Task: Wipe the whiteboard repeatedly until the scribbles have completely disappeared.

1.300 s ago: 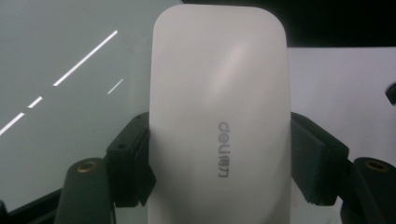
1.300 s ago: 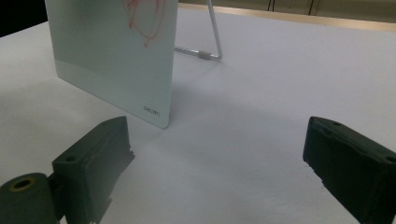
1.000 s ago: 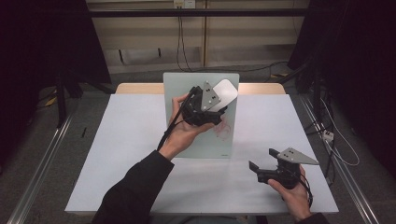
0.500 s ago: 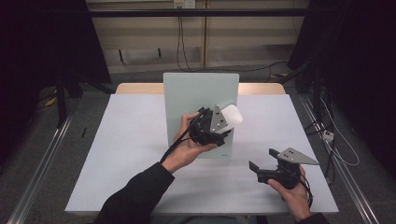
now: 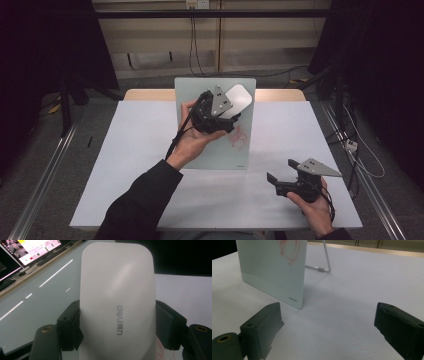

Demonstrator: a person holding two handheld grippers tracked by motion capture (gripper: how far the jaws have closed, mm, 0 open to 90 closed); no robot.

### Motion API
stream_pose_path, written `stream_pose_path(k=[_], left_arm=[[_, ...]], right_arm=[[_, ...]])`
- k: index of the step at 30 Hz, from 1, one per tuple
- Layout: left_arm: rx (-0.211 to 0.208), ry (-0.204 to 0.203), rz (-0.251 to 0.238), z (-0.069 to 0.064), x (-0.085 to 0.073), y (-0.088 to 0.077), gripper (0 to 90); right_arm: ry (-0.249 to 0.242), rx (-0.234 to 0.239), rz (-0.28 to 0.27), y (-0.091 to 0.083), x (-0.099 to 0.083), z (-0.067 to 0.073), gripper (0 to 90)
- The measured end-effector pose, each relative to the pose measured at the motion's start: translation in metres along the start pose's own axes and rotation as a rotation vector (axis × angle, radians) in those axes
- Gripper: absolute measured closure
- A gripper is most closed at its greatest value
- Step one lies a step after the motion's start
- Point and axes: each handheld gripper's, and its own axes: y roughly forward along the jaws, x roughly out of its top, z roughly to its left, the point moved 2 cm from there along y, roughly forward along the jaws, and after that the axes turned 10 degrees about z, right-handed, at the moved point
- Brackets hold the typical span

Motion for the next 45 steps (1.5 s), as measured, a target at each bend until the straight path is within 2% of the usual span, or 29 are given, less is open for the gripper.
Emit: stream_pose_path(k=[3,6,9,17,20,24,29,32,45], left_arm=[[0.037,-0.005,-0.021,0.003,0.001,-0.002,31.1],[0.040,0.008,-0.012,0.001,0.000,-0.001,31.1],[0.014,0.019,0.007,-0.004,-0.005,0.001,31.2],[-0.054,0.082,0.055,-0.034,-0.030,0.016,31.2],[-0.074,0.099,0.077,-0.040,-0.036,0.019,31.2],[-0.092,0.086,0.074,-0.036,-0.036,0.017,31.2],[-0.063,0.050,0.039,-0.023,-0.026,0.011,31.2],[-0.044,0.066,0.037,-0.024,-0.024,0.011,31.1],[-0.124,0.161,0.117,-0.064,-0.054,0.031,31.1]], right_arm=[[-0.002,0.002,-0.002,0.000,0.000,0.000,7.3],[-0.001,0.002,-0.001,0.000,0.000,0.000,7.3],[-0.001,0.000,-0.001,0.000,0.000,0.000,7.3],[0.000,-0.001,0.000,-0.001,0.000,0.000,7.3],[0.001,0.000,-0.001,-0.001,0.000,0.000,7.3],[0.001,-0.002,-0.001,-0.001,-0.001,0.000,7.3],[0.000,0.000,0.000,0.000,0.000,0.000,7.3],[0.003,0.001,0.001,0.000,0.000,0.000,7.3],[0.003,0.000,0.002,0.000,-0.001,0.000,7.3]])
